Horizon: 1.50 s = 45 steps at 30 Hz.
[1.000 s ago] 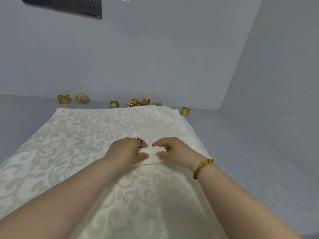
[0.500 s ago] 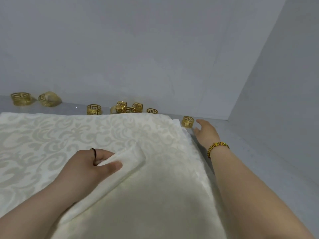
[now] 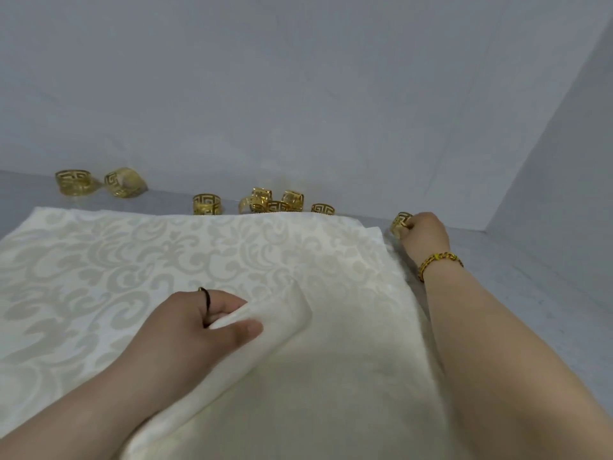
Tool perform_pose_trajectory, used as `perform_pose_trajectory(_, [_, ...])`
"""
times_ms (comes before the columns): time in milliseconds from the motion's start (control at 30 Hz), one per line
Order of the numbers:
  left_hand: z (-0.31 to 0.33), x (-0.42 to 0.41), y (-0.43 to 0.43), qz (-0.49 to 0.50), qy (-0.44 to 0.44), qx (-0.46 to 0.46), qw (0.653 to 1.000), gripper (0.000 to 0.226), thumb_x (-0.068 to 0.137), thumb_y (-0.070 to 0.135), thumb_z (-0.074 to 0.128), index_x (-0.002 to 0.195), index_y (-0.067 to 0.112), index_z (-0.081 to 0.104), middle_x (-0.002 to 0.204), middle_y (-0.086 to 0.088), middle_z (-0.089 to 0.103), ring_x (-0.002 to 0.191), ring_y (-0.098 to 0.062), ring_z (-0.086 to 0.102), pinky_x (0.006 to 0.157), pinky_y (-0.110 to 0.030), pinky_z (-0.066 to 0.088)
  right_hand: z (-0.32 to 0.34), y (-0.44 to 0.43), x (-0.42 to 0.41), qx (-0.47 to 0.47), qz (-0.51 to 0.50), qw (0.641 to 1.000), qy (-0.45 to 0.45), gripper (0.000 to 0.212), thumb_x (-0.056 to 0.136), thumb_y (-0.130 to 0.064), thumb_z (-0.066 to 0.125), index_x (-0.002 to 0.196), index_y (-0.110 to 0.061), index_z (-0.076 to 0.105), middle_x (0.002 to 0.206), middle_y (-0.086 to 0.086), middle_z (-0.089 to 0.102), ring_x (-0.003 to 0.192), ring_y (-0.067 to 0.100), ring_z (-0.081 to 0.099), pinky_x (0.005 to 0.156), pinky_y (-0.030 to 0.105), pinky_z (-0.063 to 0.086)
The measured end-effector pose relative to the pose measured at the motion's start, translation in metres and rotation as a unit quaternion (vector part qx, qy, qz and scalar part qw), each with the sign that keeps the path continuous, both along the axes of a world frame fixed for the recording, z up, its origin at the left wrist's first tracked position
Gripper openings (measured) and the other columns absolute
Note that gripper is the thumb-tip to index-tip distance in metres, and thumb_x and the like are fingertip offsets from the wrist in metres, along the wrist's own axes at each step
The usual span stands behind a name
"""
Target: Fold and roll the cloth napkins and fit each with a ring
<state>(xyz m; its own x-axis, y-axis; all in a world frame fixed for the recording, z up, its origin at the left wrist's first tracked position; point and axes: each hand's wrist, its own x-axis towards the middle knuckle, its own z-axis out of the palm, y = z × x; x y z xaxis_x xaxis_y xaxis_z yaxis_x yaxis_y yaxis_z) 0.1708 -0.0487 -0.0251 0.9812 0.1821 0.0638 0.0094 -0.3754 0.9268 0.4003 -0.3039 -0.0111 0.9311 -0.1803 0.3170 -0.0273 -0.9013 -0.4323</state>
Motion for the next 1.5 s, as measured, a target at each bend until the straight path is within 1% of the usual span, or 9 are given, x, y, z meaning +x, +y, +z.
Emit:
perform_pose_trajectory(200, [0.003, -0.003, 0.001, 0.004, -0.011, 0.005, 1.000, 0.012, 0.078, 0.019, 0.069, 0.068, 0.026, 0.067, 0.062, 0.015, 0.069, 0.055, 0.000, 0.062, 0.047, -0.005, 0.040, 0.032, 0.023, -0.086, 0.244, 0.099, 0.959, -0.102, 0.020, 0.085, -0.006, 0.054, 0.065, -0.005, 0.055, 0.082, 0.008, 0.047, 0.074, 0.015, 0.042, 0.060, 0.020, 0.030])
perform_pose_trajectory(433, [0.027, -0.043, -0.004, 0.021, -0.064, -0.052, 0.996, 0.010, 0.079, 0.016, 0.068, 0.072, 0.022, 0.065, 0.056, 0.010, 0.065, 0.056, -0.007, 0.060, 0.052, -0.015, 0.045, 0.025, 0.059, -0.229, 0.634, 0.152, 0.754, 0.082, 0.011, 0.086, -0.001, 0.055, 0.077, -0.007, 0.052, 0.079, 0.007, 0.057, 0.072, 0.012, 0.056, 0.066, 0.015, 0.054])
perform_pose_trajectory(667, [0.030, -0.091, -0.010, -0.002, -0.095, -0.047, 0.994, 0.016, 0.081, 0.013, 0.065, 0.069, 0.023, 0.060, 0.066, 0.008, 0.064, 0.061, -0.008, 0.058, 0.056, -0.016, 0.042, 0.013, 0.082, -0.293, 0.759, 0.200, 0.605, 0.135, 0.009, 0.088, 0.000, 0.049, 0.098, -0.001, 0.049, 0.092, 0.014, 0.062, 0.085, 0.020, 0.061, 0.071, 0.023, 0.055])
perform_pose_trajectory(833, [0.023, -0.094, -0.017, -0.021, -0.098, -0.045, 0.994, 0.016, 0.083, 0.013, 0.062, 0.077, 0.026, 0.057, 0.077, 0.002, 0.065, 0.069, -0.013, 0.058, 0.061, -0.020, 0.041, 0.004, 0.087, -0.301, 0.749, 0.226, 0.613, 0.112, 0.008, 0.088, 0.000, 0.049, 0.096, -0.003, 0.050, 0.091, 0.014, 0.063, 0.090, 0.021, 0.062, 0.080, 0.025, 0.054])
perform_pose_trajectory(967, [0.021, -0.090, -0.019, -0.034, -0.118, -0.028, 0.992, 0.035, 0.084, 0.012, 0.061, 0.085, 0.046, 0.054, 0.086, 0.017, 0.061, 0.079, 0.002, 0.057, 0.062, -0.003, 0.040, 0.003, 0.083, -0.295, 0.723, 0.237, 0.642, 0.096, 0.010, 0.086, 0.002, 0.051, 0.090, -0.007, 0.050, 0.077, 0.004, 0.065, 0.072, 0.010, 0.066, 0.069, 0.018, 0.056])
perform_pose_trajectory(1133, [0.016, -0.086, -0.017, -0.048, -0.122, 0.015, 0.991, 0.038, 0.084, 0.011, 0.061, 0.077, 0.048, 0.055, 0.086, 0.036, 0.051, 0.083, 0.016, 0.048, 0.071, 0.002, 0.034, 0.000, 0.084, -0.294, 0.680, 0.247, 0.684, 0.088, 0.014, 0.083, 0.004, 0.055, 0.086, -0.010, 0.051, 0.092, 0.008, 0.061, 0.068, 0.006, 0.066, 0.068, 0.017, 0.055])
perform_pose_trajectory(1300, [0.009, -0.086, -0.014, -0.047, -0.099, 0.115, 0.987, 0.024, 0.085, 0.013, 0.060, 0.104, 0.026, 0.067, 0.109, 0.014, 0.063, 0.106, -0.003, 0.054, 0.079, -0.013, 0.037, 0.000, 0.082, -0.299, 0.568, 0.261, 0.774, 0.100, 0.018, 0.080, 0.001, 0.061, 0.089, -0.015, 0.056, 0.092, -0.005, 0.064, 0.073, 0.007, 0.065, 0.071, 0.019, 0.053])
perform_pose_trajectory(1400, [0.009, -0.086, -0.014, -0.073, -0.097, 0.101, 0.987, 0.039, 0.084, 0.010, 0.060, 0.082, 0.049, 0.064, 0.092, 0.024, 0.064, 0.096, 0.003, 0.057, 0.078, -0.011, 0.040, 0.000, 0.083, -0.300, 0.518, 0.281, 0.802, 0.093, 0.017, 0.082, -0.003, 0.061, 0.096, -0.013, 0.060, 0.091, -0.004, 0.066, 0.076, 0.002, 0.065, 0.071, 0.012, 0.052])
perform_pose_trajectory(1500, [0.010, -0.086, -0.013, -0.081, -0.100, 0.081, 0.988, 0.063, 0.084, 0.011, 0.060, 0.055, 0.067, 0.054, 0.067, 0.045, 0.056, 0.079, 0.023, 0.054, 0.073, -0.002, 0.040, 0.000, 0.082, -0.299, 0.534, 0.315, 0.777, 0.109, 0.023, 0.094, -0.017, 0.043, 0.100, -0.011, 0.065, 0.096, 0.001, 0.070, 0.092, 0.007, 0.066, 0.085, 0.017, 0.051])
